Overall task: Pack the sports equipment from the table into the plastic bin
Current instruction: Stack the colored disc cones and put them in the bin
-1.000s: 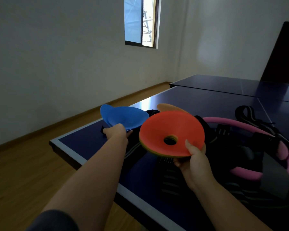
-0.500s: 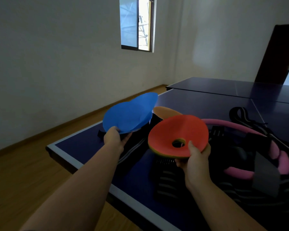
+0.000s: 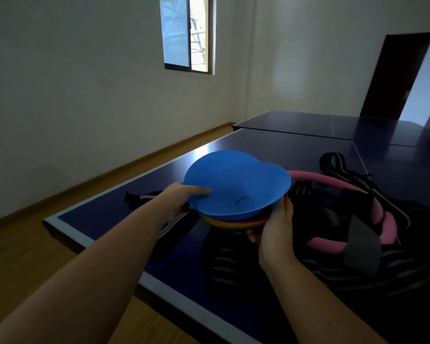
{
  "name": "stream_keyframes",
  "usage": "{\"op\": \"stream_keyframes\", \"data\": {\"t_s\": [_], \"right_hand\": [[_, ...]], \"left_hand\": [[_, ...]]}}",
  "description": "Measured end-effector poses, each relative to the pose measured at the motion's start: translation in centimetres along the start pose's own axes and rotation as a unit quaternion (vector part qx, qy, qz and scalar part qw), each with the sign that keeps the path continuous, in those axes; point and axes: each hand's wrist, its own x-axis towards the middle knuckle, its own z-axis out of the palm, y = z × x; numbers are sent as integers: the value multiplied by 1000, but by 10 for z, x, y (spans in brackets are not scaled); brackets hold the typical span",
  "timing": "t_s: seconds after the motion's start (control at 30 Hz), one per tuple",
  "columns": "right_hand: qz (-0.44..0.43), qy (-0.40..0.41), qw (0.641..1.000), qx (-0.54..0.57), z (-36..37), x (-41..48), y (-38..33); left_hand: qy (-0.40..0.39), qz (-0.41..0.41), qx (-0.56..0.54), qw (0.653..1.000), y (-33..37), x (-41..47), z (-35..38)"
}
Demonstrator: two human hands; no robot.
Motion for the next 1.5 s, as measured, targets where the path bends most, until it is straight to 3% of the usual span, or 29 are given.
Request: {"op": "stream_keyframes", "data": {"t_s": [0.1,0.23,0.4,0.57,0.7,0.87,1.13,1.23,1.5], "right_hand": [[0,-18,1000,-3,-1,2,2],[38,-29,999,0,-2,3,-3],[115,-99,988,-16,-14,15,-23],[128,-162,975,-82,-26,22,-33],[83,-114,988,-68,-29,31,-22],[47,-73,985,-149,-31,35,-16],[160,-107,981,-28,-30,41,-20],[131,-76,987,49,-32,46,-18],[34,-3,980,194,-35,47,-26]], "left_hand": [[-31,8,-23,999,6,-6,13],[-15,23,-29,999,6,-9,22],[23,71,-63,995,-1,-7,24],[50,130,-80,987,-10,-5,33],[73,119,-90,986,-12,-3,33],[89,83,-52,991,-12,1,35],[91,92,-110,985,1,6,38],[52,63,-193,978,7,6,44],[49,84,-82,992,9,59,86]]}}
